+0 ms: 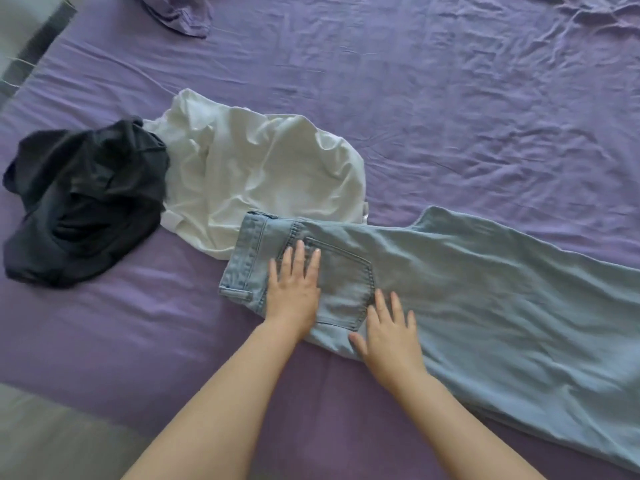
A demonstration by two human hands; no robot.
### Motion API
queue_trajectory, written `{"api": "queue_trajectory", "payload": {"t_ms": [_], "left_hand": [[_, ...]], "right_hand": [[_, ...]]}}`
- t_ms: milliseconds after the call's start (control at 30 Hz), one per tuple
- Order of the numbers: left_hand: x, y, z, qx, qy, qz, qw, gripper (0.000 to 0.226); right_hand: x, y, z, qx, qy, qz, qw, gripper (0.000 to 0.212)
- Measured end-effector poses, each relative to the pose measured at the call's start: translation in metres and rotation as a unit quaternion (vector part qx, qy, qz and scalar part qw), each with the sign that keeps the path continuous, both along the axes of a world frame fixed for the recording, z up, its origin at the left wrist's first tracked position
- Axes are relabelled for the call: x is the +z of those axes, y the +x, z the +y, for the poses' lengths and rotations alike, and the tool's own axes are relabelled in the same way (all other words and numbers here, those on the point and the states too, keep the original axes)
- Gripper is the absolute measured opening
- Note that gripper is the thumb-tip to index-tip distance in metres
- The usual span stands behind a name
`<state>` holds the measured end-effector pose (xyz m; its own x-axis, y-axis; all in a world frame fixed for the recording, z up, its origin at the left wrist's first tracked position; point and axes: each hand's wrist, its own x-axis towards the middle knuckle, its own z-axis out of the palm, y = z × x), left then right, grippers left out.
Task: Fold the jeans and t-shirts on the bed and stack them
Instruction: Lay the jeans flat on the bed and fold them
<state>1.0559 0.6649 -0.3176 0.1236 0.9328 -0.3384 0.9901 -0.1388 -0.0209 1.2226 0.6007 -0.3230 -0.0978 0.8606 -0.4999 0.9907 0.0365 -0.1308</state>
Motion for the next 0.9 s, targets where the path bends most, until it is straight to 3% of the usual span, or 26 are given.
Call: {"api": "queue_trajectory", "payload": {"t_ms": [100, 200, 433, 600, 700, 867, 900], "left_hand": [[0.004, -0.038, 0.027, 0.049, 0.011, -0.004, 0.999, 0.091], [0.007, -0.055, 0.042, 0.114, -0.014, -0.076, 0.99, 0.11], [0.006, -0.067, 0.05, 0.162, -0.01, -0.141, 0.976, 0.121], [0.012, -0.086, 0.06, 0.337, 0.003, -0.253, 0.907, 0.103], [0.013, -0.101, 0.067, 0.413, -0.046, -0.308, 0.856, 0.086], [0.027, -0.108, 0.067, 0.43, -0.186, -0.41, 0.783, 0.079], [0.031, -0.107, 0.067, 0.404, -0.19, -0.415, 0.793, 0.075]], "right_hand": [[0.001, -0.025, 0.009, -0.07, 0.01, 0.0, 0.997, 0.069], [-0.003, -0.041, 0.016, -0.055, 0.021, 0.007, 0.998, 0.07], [-0.005, -0.076, 0.038, -0.078, 0.018, 0.002, 0.997, 0.06], [-0.006, -0.084, 0.04, -0.081, 0.018, -0.014, 0.996, 0.058], [-0.006, -0.086, 0.04, -0.075, 0.025, -0.014, 0.997, 0.059], [-0.001, -0.085, 0.038, -0.073, 0.02, 0.018, 0.997, 0.06], [0.001, -0.084, 0.037, -0.071, 0.019, 0.025, 0.997, 0.06]]}}
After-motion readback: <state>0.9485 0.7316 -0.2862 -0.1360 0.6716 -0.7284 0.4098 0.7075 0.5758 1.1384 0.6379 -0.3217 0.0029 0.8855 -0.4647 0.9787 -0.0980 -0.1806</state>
